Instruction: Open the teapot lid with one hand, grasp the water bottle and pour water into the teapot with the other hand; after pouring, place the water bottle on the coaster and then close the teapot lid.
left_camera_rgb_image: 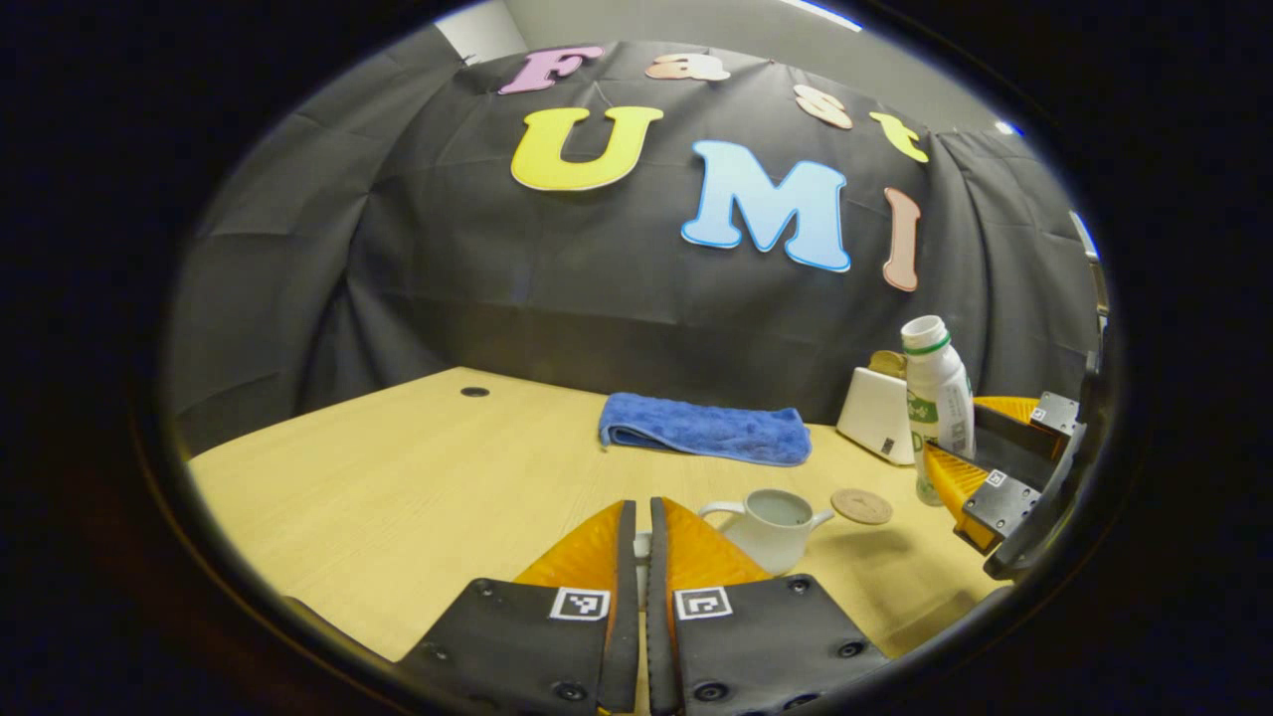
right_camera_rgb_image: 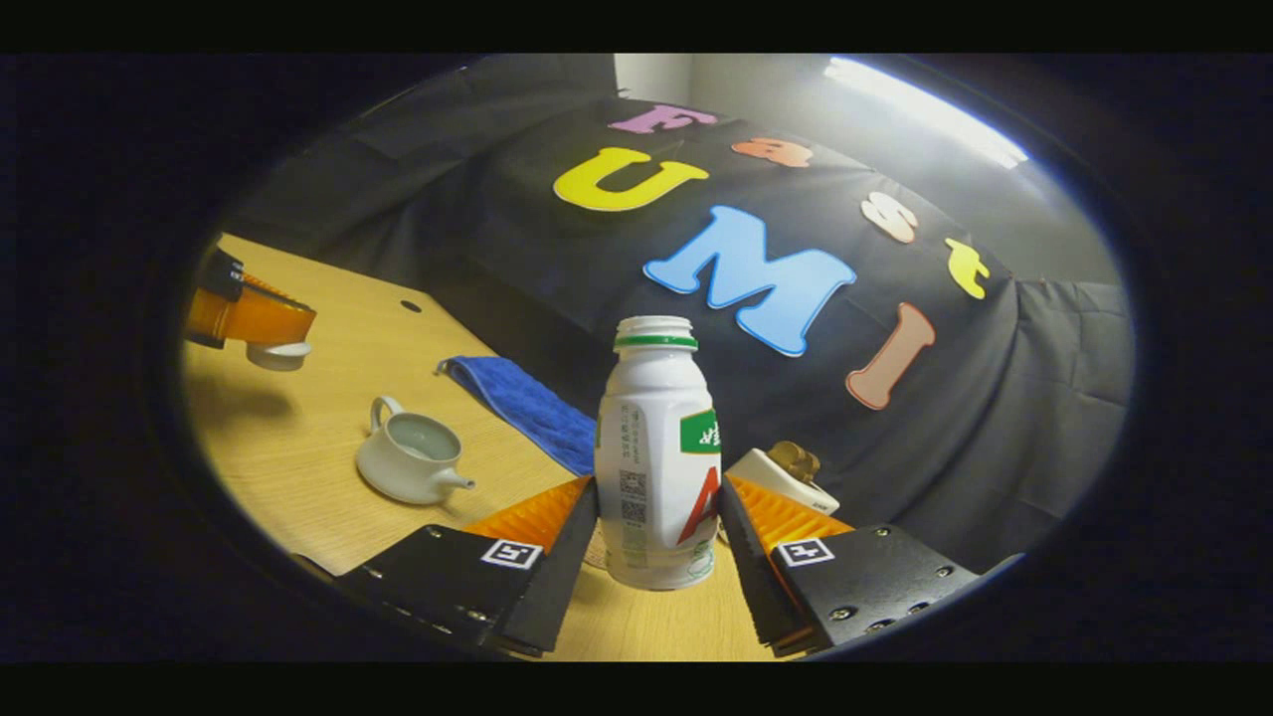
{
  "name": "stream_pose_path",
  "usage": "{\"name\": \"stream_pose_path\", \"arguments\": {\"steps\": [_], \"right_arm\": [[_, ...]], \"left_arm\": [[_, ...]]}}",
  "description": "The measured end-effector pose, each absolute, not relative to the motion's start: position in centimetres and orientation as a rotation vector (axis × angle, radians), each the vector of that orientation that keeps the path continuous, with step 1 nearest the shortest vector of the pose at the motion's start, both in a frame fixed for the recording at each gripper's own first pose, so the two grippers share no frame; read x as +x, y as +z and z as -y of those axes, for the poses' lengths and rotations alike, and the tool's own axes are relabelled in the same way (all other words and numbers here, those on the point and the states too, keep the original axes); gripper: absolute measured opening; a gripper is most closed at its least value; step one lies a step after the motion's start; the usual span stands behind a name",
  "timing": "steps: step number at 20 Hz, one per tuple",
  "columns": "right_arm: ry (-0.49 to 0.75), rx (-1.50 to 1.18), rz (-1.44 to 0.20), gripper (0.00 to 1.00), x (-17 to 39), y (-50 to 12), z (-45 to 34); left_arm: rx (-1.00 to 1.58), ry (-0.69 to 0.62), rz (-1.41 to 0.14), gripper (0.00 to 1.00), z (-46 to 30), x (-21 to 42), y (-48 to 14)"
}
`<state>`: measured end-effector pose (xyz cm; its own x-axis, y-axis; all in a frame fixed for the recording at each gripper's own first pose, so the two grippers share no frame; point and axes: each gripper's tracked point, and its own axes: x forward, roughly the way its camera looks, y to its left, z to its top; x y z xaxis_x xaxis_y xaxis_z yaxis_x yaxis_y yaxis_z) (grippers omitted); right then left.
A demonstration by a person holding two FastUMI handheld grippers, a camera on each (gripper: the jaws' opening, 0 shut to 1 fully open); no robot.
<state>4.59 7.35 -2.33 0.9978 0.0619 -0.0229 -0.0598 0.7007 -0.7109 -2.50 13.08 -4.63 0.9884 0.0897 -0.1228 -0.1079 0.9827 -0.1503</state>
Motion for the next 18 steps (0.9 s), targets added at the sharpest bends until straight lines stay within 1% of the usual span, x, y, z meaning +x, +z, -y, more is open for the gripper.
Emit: {"name": "stream_pose_path", "arguments": {"steps": [3, 4, 5, 6, 7, 8, 11, 12, 15, 16, 18], "right_arm": [[0.098, -0.86, -0.009, 0.71, 4.6, -2.9, -8.0], [0.107, -0.887, -0.016, 0.71, 4.7, -3.2, -8.1], [0.115, -0.916, -0.023, 0.71, 4.8, -3.4, -8.2], [0.121, -0.945, -0.034, 0.71, 4.8, -3.7, -8.3], [0.128, -0.968, -0.045, 0.71, 4.8, -4.1, -8.3], [0.136, -0.988, -0.057, 0.71, 4.9, -4.5, -8.2], [0.14, -1.057, -0.085, 0.71, 4.9, -5.6, -8.0], [0.143, -1.084, -0.092, 0.71, 5.1, -5.9, -7.9], [0.172, -1.137, -0.112, 0.71, 5.0, -6.8, -8.1], [0.179, -1.152, -0.115, 0.71, 4.9, -6.9, -8.1], [0.185, -1.19, -0.113, 0.71, 5.0, -7.0, -8.3]], "left_arm": [[-0.165, 0.111, -0.12, 0.1, -13.7, -2.6, -5.1], [-0.165, 0.114, -0.122, 0.14, -13.8, -2.6, -5.3], [-0.164, 0.117, -0.124, 0.1, -14.0, -2.5, -5.4], [-0.164, 0.12, -0.125, 0.14, -14.1, -2.6, -5.4], [-0.164, 0.121, -0.125, 0.14, -14.2, -2.7, -5.6], [-0.165, 0.121, -0.127, 0.1, -14.3, -2.7, -5.6], [-0.166, 0.123, -0.132, 0.1, -14.2, -2.5, -6.0], [-0.165, 0.123, -0.135, 0.14, -14.3, -2.4, -6.1], [-0.167, 0.124, -0.138, 0.14, -14.3, -2.5, -6.3], [-0.169, 0.124, -0.138, 0.1, -14.3, -2.5, -6.3], [-0.171, 0.124, -0.14, 0.1, -14.2, -2.4, -6.5]]}}
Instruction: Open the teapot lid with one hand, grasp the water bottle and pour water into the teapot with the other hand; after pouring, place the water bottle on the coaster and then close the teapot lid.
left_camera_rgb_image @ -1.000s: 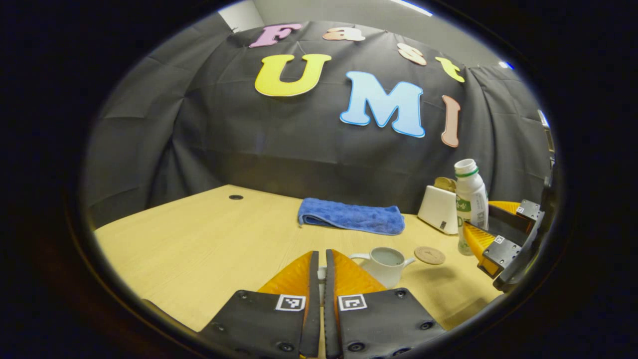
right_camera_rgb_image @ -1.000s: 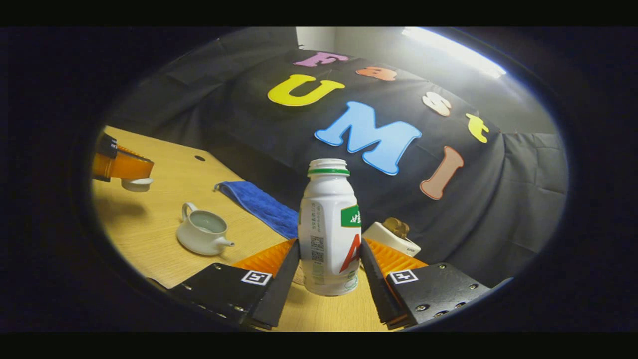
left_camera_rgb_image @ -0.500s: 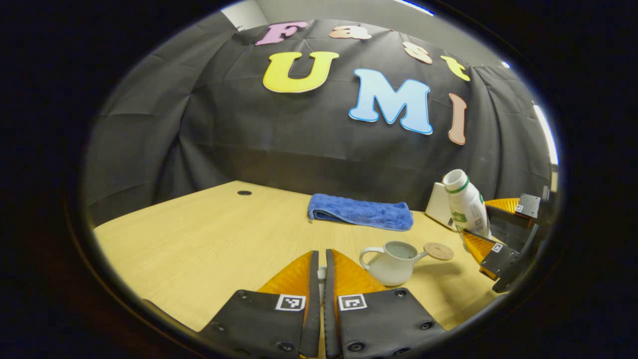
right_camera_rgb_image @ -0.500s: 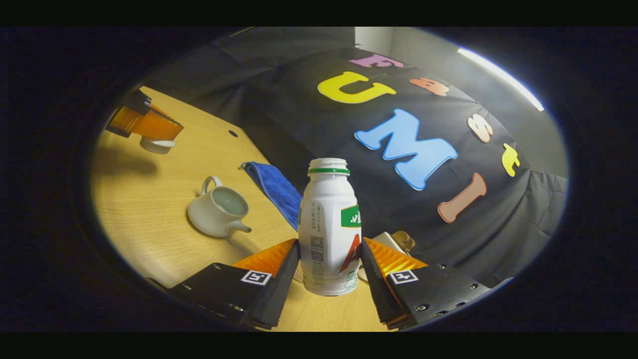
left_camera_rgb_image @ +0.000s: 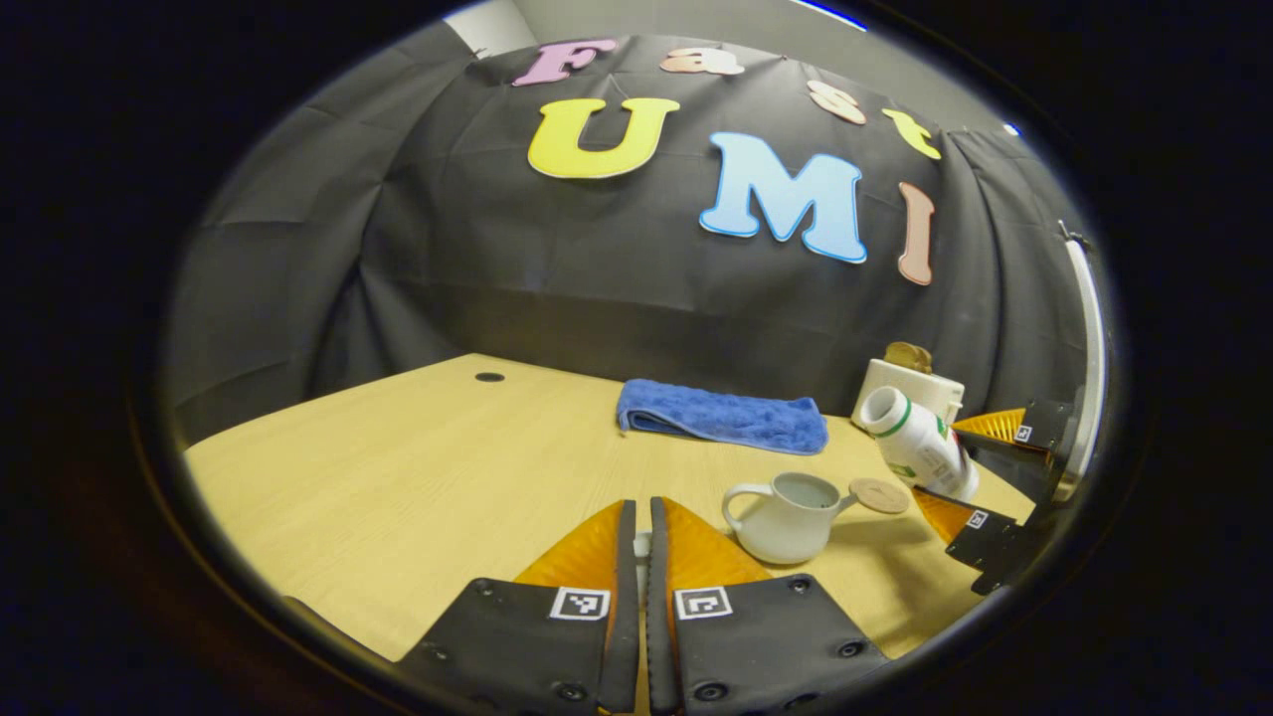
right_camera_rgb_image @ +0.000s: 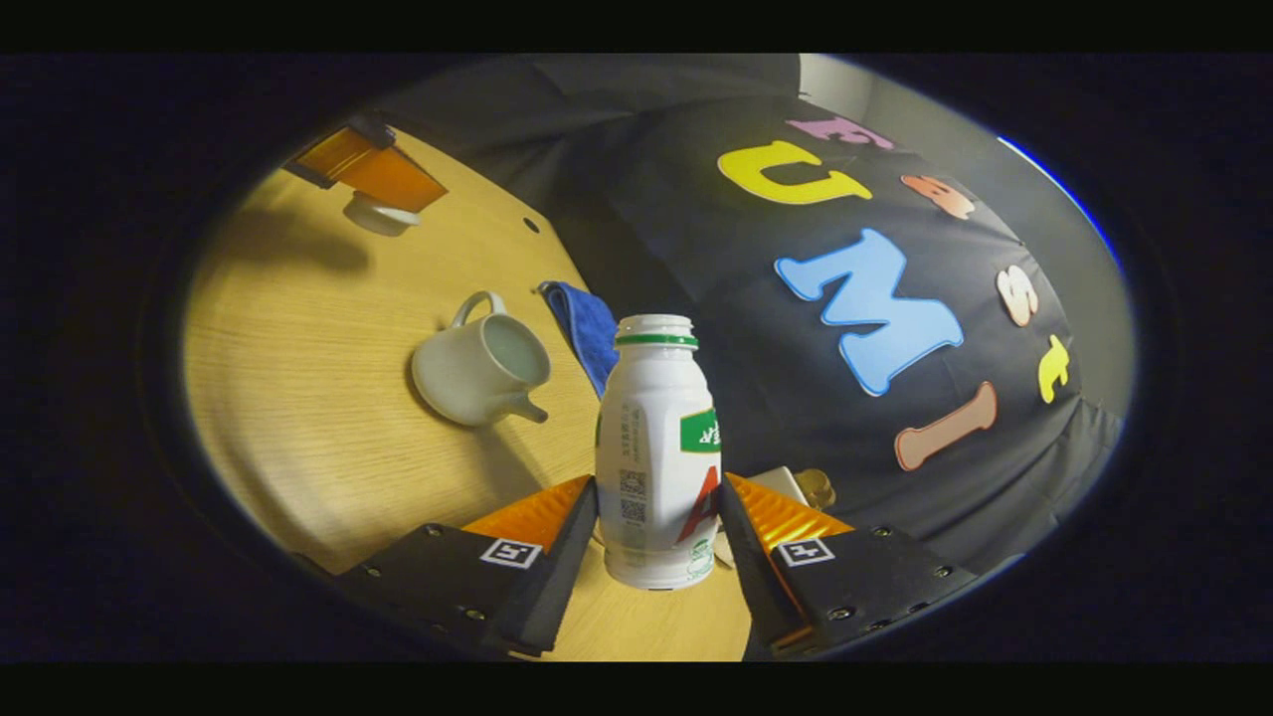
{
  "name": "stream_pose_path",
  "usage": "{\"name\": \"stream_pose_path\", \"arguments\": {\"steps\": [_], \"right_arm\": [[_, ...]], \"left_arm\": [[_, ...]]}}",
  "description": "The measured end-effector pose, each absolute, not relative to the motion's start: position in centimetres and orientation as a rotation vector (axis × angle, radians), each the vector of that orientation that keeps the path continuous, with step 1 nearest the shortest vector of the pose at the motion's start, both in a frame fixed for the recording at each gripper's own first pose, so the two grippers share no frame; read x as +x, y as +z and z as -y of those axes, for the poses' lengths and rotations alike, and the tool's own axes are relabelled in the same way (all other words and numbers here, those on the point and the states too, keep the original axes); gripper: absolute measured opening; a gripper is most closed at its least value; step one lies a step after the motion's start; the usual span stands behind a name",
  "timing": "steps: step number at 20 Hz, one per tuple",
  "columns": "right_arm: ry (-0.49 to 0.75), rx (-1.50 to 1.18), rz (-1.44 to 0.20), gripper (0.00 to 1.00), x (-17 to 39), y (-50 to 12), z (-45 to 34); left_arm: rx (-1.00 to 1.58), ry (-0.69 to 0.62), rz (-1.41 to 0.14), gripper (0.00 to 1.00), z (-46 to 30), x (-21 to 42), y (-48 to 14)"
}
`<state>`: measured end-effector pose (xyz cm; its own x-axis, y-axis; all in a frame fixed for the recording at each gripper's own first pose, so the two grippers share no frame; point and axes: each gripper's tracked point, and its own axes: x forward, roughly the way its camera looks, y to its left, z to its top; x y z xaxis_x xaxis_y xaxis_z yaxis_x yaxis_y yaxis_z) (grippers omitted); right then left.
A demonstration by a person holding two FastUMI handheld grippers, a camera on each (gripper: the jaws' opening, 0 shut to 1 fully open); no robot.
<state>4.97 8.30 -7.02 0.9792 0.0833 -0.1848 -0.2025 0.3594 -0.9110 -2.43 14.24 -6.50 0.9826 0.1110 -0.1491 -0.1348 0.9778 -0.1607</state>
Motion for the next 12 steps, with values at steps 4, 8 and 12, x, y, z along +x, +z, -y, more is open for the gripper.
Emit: {"name": "stream_pose_path", "arguments": {"steps": [4, 8, 12], "right_arm": [[0.196, -1.245, -0.116, 0.71, 5.32, -7.24, -8.45], [0.205, -1.279, -0.124, 0.71, 5.41, -7.68, -8.51], [0.199, -1.337, -0.131, 0.71, 5.73, -7.69, -8.07]], "left_arm": [[-0.168, 0.13, -0.145, 0.14, -14.46, -2.37, -6.84], [-0.168, 0.132, -0.142, 0.1, -14.63, -2.32, -6.81], [-0.163, 0.135, -0.142, 0.1, -14.61, -2.34, -6.97]]}}
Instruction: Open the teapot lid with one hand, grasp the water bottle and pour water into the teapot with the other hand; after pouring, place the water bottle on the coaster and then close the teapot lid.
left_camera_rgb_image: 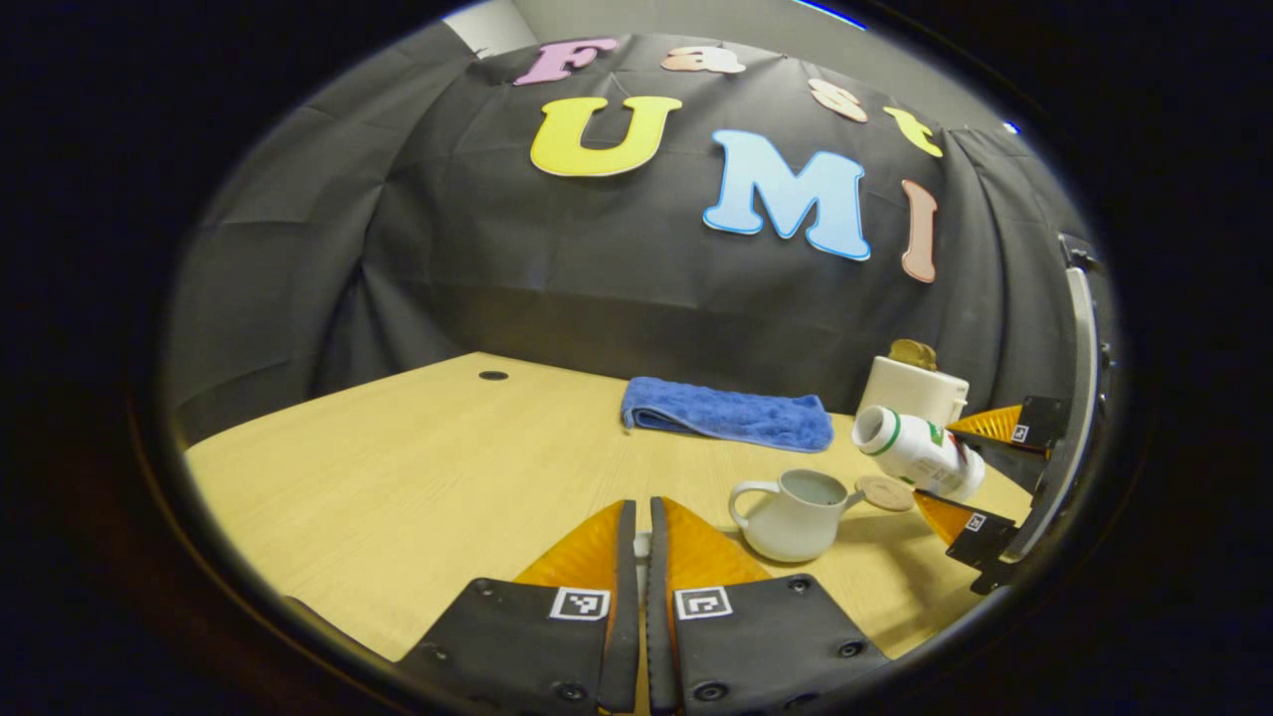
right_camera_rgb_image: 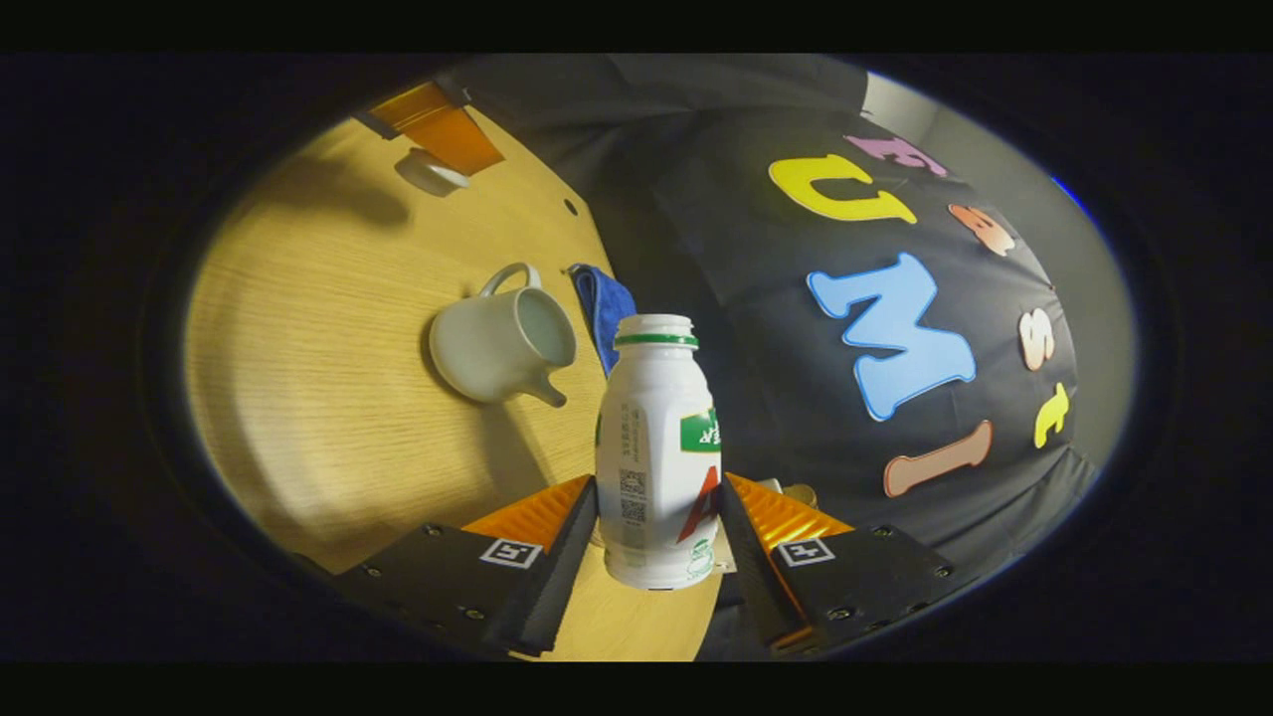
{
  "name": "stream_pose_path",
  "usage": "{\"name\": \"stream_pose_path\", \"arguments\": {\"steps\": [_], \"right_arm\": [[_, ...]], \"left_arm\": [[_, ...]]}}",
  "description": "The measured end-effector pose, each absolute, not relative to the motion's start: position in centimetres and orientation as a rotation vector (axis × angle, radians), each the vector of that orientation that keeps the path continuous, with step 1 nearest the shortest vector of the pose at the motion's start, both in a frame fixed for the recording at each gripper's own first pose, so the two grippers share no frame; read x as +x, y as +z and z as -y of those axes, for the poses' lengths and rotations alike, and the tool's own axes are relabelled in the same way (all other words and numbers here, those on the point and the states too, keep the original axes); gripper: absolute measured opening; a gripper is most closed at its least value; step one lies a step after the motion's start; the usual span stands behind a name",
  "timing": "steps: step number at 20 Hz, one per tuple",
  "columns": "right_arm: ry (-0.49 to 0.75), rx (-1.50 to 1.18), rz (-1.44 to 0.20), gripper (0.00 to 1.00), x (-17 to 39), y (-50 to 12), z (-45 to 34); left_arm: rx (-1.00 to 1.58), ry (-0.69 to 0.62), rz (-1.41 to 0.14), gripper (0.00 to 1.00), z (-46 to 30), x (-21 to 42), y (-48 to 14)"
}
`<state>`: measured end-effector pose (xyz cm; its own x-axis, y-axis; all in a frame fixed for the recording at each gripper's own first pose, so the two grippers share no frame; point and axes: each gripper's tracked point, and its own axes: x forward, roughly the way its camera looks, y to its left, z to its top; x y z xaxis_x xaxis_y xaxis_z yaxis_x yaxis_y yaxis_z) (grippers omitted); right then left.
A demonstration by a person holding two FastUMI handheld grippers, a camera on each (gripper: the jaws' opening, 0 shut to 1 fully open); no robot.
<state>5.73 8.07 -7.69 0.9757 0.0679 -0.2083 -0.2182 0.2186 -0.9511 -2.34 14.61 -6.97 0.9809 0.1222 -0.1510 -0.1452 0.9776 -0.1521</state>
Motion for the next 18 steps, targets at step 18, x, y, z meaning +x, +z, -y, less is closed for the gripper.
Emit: {"name": "stream_pose_path", "arguments": {"steps": [18], "right_arm": [[0.228, -1.562, -0.112, 0.71, 6.2, -7.0, -8.1]], "left_arm": [[-0.159, 0.147, -0.136, 0.1, -14.7, -2.2, -7.0]]}}
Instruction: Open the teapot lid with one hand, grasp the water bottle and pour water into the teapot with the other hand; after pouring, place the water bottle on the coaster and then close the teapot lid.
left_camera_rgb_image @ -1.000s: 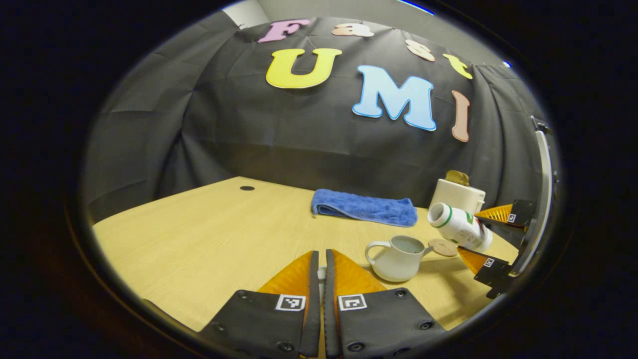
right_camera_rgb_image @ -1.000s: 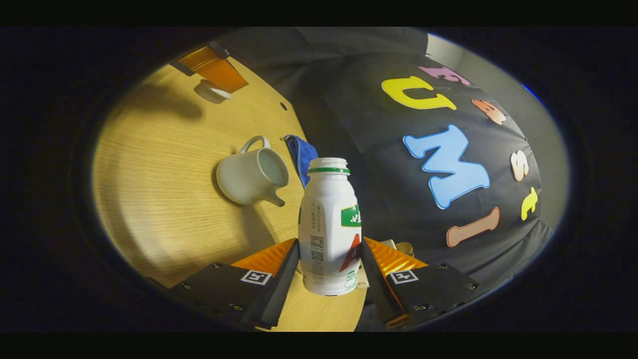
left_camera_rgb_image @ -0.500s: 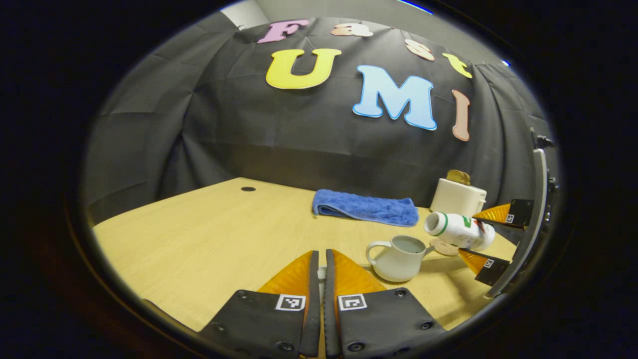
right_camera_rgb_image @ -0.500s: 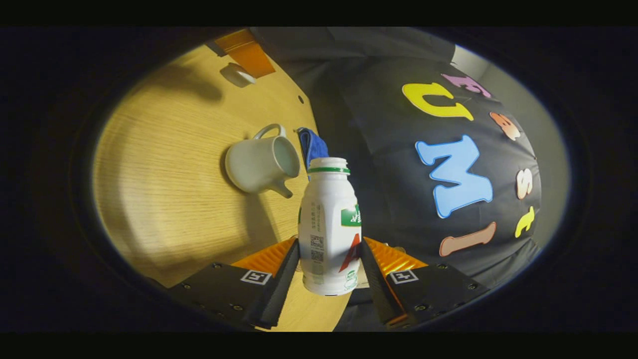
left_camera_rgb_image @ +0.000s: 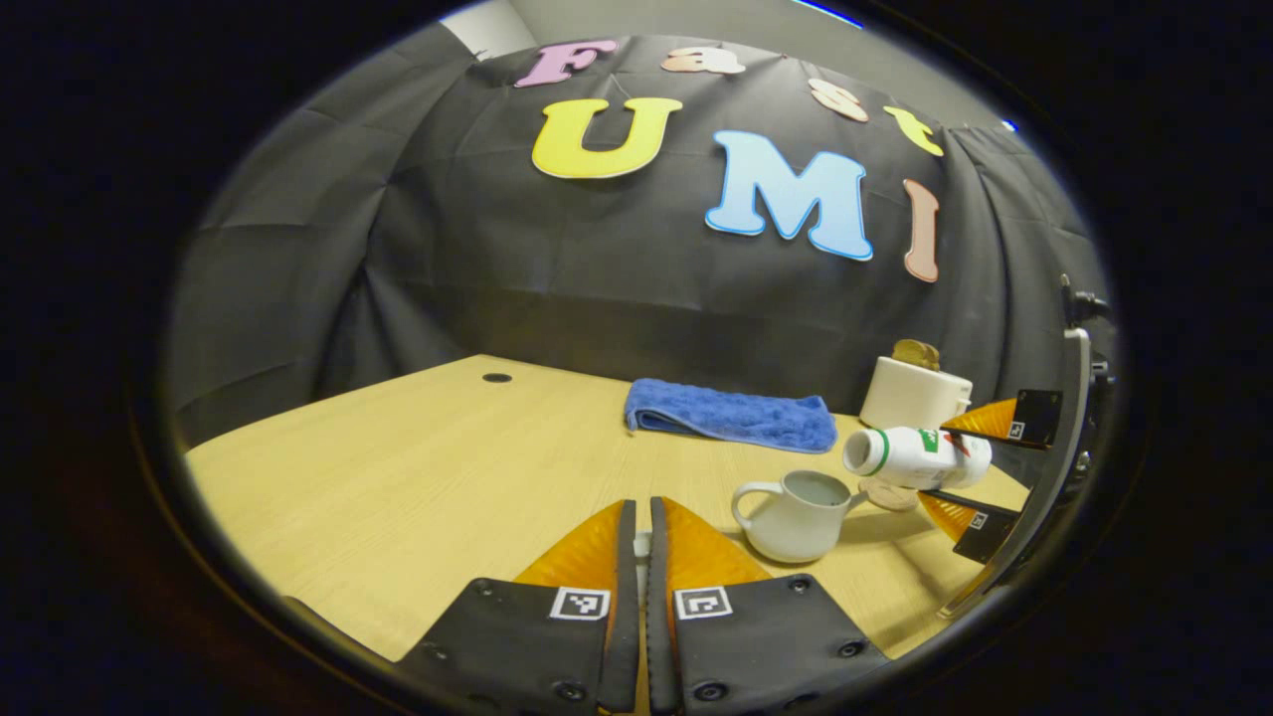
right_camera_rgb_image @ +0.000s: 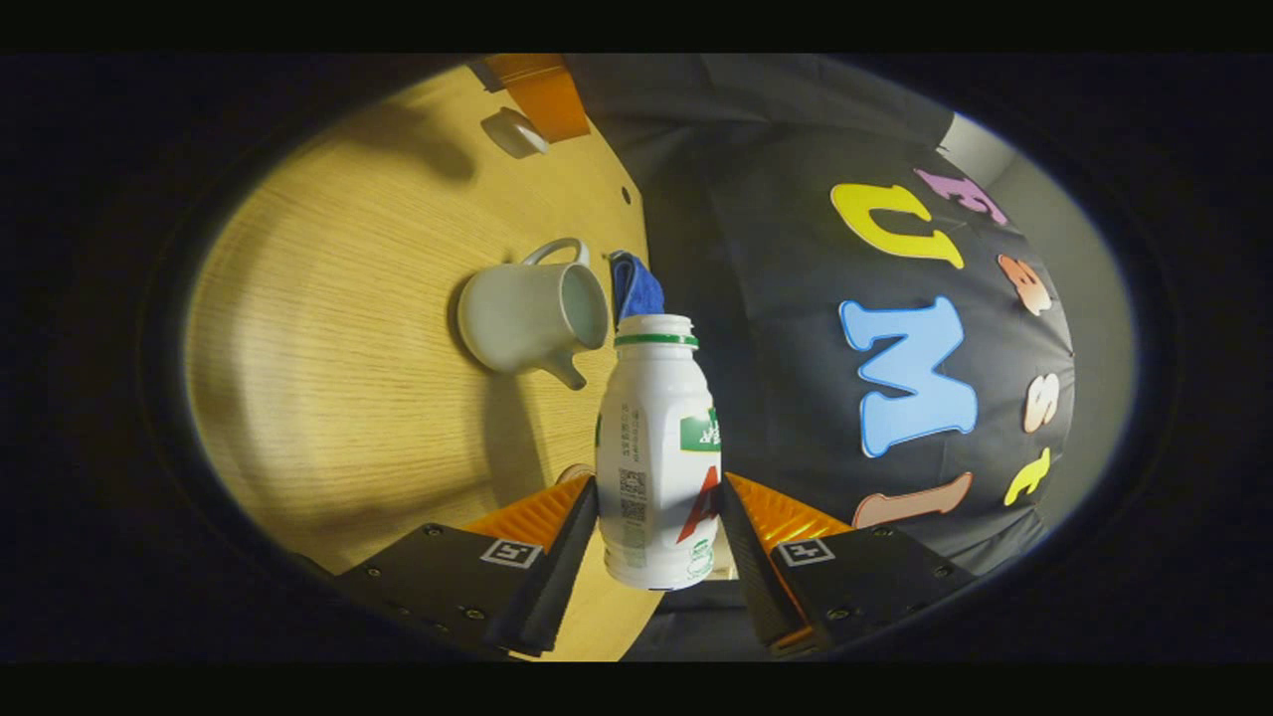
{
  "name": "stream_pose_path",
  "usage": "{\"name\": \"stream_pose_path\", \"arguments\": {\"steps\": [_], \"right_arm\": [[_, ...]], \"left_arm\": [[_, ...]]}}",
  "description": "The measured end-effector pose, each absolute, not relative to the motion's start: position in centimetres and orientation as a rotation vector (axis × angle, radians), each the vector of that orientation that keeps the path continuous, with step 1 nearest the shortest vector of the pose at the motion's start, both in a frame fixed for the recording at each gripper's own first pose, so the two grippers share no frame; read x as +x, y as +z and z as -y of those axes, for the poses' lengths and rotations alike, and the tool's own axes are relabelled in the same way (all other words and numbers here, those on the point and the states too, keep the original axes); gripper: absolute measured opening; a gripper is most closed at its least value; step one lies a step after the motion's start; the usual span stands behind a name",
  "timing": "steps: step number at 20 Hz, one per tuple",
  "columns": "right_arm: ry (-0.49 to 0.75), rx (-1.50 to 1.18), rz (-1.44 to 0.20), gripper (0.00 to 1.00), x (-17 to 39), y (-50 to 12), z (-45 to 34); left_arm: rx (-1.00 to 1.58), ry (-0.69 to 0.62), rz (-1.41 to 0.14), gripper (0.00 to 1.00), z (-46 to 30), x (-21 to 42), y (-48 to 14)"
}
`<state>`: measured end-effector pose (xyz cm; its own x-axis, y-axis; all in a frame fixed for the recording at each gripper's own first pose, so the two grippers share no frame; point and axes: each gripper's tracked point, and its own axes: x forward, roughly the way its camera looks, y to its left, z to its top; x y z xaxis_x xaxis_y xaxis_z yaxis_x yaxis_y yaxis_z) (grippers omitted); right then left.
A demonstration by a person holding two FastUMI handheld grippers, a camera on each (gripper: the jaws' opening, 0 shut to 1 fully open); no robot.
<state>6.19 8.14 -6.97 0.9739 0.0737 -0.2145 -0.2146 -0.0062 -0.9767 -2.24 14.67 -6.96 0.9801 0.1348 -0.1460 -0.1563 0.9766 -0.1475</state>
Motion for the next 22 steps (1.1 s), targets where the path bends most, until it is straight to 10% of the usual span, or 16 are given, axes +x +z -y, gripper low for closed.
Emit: {"name": "stream_pose_path", "arguments": {"steps": [22], "right_arm": [[0.271, -1.756, -0.084, 0.71, 6.9, -5.89, -8.93]], "left_arm": [[-0.166, 0.152, -0.123, 0.1, -14.83, -2.26, -6.88]]}}
